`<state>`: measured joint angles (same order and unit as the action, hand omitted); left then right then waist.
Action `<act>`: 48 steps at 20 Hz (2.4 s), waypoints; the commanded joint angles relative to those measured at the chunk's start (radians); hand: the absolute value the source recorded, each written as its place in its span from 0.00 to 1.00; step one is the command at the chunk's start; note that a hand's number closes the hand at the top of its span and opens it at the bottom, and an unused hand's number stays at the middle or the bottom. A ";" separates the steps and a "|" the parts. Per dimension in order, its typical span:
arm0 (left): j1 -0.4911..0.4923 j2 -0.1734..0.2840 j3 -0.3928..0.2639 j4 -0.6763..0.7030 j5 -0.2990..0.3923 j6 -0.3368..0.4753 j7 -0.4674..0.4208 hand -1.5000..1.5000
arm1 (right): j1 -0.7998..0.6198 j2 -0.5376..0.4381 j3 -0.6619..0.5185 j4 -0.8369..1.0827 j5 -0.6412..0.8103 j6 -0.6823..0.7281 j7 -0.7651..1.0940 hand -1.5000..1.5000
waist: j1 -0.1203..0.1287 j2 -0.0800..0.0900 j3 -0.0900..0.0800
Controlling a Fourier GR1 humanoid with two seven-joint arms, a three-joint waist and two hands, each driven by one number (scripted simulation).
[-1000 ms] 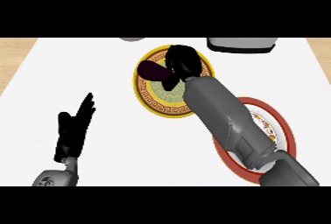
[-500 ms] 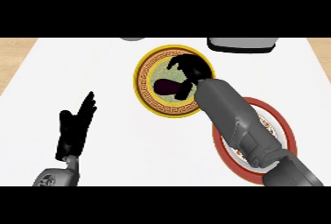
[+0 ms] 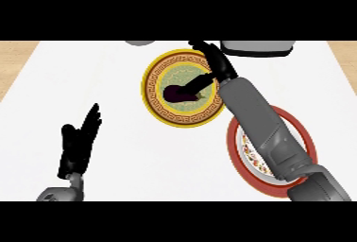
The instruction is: Pick the eggplant from the plate and place it in the plate
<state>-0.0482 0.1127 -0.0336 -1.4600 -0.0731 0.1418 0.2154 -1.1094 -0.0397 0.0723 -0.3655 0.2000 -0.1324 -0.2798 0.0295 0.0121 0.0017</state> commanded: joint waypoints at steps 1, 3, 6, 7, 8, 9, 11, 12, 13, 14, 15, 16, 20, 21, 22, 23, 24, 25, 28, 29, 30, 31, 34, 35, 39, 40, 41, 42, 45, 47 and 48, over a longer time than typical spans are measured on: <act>0.044 -0.012 -0.026 -0.062 -0.010 0.005 0.018 0.50 | 0.048 -0.060 -0.103 0.016 -0.097 0.095 -0.123 0.00 | 0.006 0.000 0.000; -0.032 -0.010 0.003 0.036 -0.006 0.001 -0.010 0.50 | 0.065 -0.019 -0.105 0.019 -0.100 0.107 -0.144 0.00 | -0.010 -0.002 -0.001; 0.002 0.003 -0.003 -0.047 -0.019 0.007 0.051 0.50 | 0.072 -0.045 -0.104 0.041 -0.089 0.173 -0.175 0.00 | -0.009 -0.006 -0.001; -0.004 0.024 0.029 -0.015 0.022 -0.036 0.020 0.50 | 0.055 -0.055 -0.117 0.078 -0.087 0.171 -0.208 0.00 | -0.001 -0.002 -0.001; -0.006 -0.029 -0.019 0.001 -0.032 0.021 0.007 0.50 | -0.001 -0.052 -0.130 0.097 -0.096 0.187 -0.180 0.00 | 0.004 0.000 -0.001; -0.010 0.017 0.028 -0.009 0.009 -0.023 0.020 0.50 | 0.047 -0.067 -0.127 0.074 -0.093 0.202 -0.208 0.00 | -0.006 -0.004 -0.001; 0.008 -0.034 -0.019 -0.016 -0.035 0.026 0.023 0.50 | 0.072 -0.012 -0.118 0.081 -0.079 0.167 -0.265 0.00 | -0.004 -0.004 -0.001; -0.024 -0.016 0.000 0.013 -0.018 0.001 0.016 0.50 | 0.021 -0.066 -0.143 0.122 -0.089 0.203 -0.272 0.00 | 0.006 0.002 -0.001; -0.003 -0.019 -0.005 -0.023 -0.021 0.007 0.021 0.50 | 0.032 -0.070 -0.134 0.118 -0.077 0.217 -0.282 0.00 | 0.003 -0.001 -0.001; 0.063 -0.018 -0.009 -0.043 -0.018 0.000 -0.019 0.50 | 0.036 -0.005 -0.125 0.117 -0.066 0.147 -0.277 0.00 | 0.005 -0.002 -0.001; 0.016 0.012 0.033 0.005 0.019 -0.040 -0.045 0.50 | 0.046 -0.040 -0.129 0.138 -0.063 0.185 -0.320 0.00 | 0.006 0.001 -0.001; -0.002 0.009 0.039 0.041 0.011 -0.032 -0.042 0.50 | 0.030 0.003 -0.128 0.137 -0.057 0.127 -0.280 0.00 | 0.001 -0.001 -0.001; -0.004 -0.009 0.006 -0.034 -0.023 -0.002 0.034 0.50 | 0.041 -0.026 -0.134 0.158 -0.042 0.094 -0.291 0.00 | 0.001 -0.001 -0.001; -0.023 0.009 0.025 -0.027 0.004 -0.030 0.058 0.50 | 0.049 0.023 -0.121 0.174 -0.026 0.040 -0.290 0.00 | 0.005 0.000 -0.001; -0.004 -0.031 0.008 0.009 -0.030 0.016 -0.012 0.50 | 0.060 -0.017 -0.123 0.181 -0.022 0.072 -0.300 0.00 | 0.002 0.000 -0.001; -0.007 0.026 0.058 0.025 0.020 -0.049 -0.037 0.50 | 0.045 -0.013 -0.118 0.179 -0.015 0.054 -0.270 0.00 | 0.001 -0.001 -0.002; -0.049 -0.028 0.013 0.076 -0.032 0.004 -0.030 0.50 | 0.029 -0.064 -0.119 0.185 -0.010 0.084 -0.264 0.00 | -0.001 0.001 -0.001; 0.037 -0.007 -0.003 -0.066 -0.015 -0.025 0.021 0.50 | 0.032 0.008 -0.120 0.177 -0.007 0.005 -0.275 0.00 | 0.008 -0.002 -0.001; 0.039 -0.026 -0.005 -0.029 -0.014 -0.022 -0.016 0.50 | 0.067 -0.015 -0.127 0.209 -0.002 0.014 -0.317 0.00 | 0.013 0.003 -0.001; 0.013 -0.033 -0.007 -0.026 -0.013 -0.020 0.020 0.50 | 0.047 -0.038 -0.129 0.198 -0.001 0.031 -0.283 0.00 | 0.005 0.000 -0.001; 0.033 -0.026 -0.010 -0.071 -0.033 0.000 0.033 0.50 | 0.088 -0.037 -0.128 0.205 0.001 0.034 -0.311 0.00 | 0.005 -0.001 -0.001; -0.023 -0.047 0.002 0.031 -0.038 0.015 -0.010 0.50 | 0.055 -0.049 -0.129 0.202 0.005 0.035 -0.294 0.00 | 0.002 0.001 -0.001; -0.021 -0.021 0.012 -0.008 -0.035 0.000 0.003 0.50 | 0.077 -0.046 -0.139 0.219 0.008 -0.028 -0.309 0.00 | 0.009 0.003 -0.001; -0.026 0.006 0.028 -0.052 -0.005 -0.034 0.066 0.50 | 0.059 -0.078 -0.138 0.226 0.010 0.026 -0.293 0.00 | 0.012 0.003 -0.001; 0.009 -0.032 0.015 0.010 -0.030 -0.005 -0.033 0.50 | 0.099 -0.081 -0.135 0.227 0.023 0.006 -0.328 0.00 | 0.007 0.002 -0.001; 0.011 -0.023 0.005 -0.075 -0.023 -0.012 0.057 0.50 | 0.090 -0.133 -0.146 0.227 0.013 0.056 -0.317 0.00 | 0.008 0.001 0.000; -0.005 -0.006 0.036 0.054 -0.011 -0.040 -0.062 0.50 | 0.071 -0.114 -0.145 0.245 0.020 0.019 -0.305 0.00 | 0.016 0.009 -0.001; -0.012 -0.017 0.015 0.012 -0.027 -0.024 -0.013 0.50 | 0.071 -0.106 -0.150 0.248 0.019 -0.007 -0.295 0.00 | 0.017 0.007 0.000; 0.003 -0.020 0.008 -0.028 -0.034 -0.021 0.013 0.50 | 0.123 -0.083 -0.143 0.234 0.031 -0.040 -0.334 0.00 | 0.007 0.001 -0.001; 0.006 -0.035 0.002 0.007 -0.039 -0.015 -0.029 0.50 | 0.088 -0.160 -0.152 0.251 0.029 0.014 -0.312 0.00 | 0.016 0.006 0.000; 0.043 -0.014 0.001 -0.042 -0.028 -0.038 -0.018 0.50 | 0.128 -0.150 -0.165 0.247 0.018 -0.011 -0.363 0.00 | 0.021 0.007 0.000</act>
<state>-0.0425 0.0930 -0.0266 -1.4762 -0.1033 0.1167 0.2135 -1.0117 -0.1686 -0.0802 -0.1232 0.2212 -0.1328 -0.6053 0.0449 0.0176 0.0014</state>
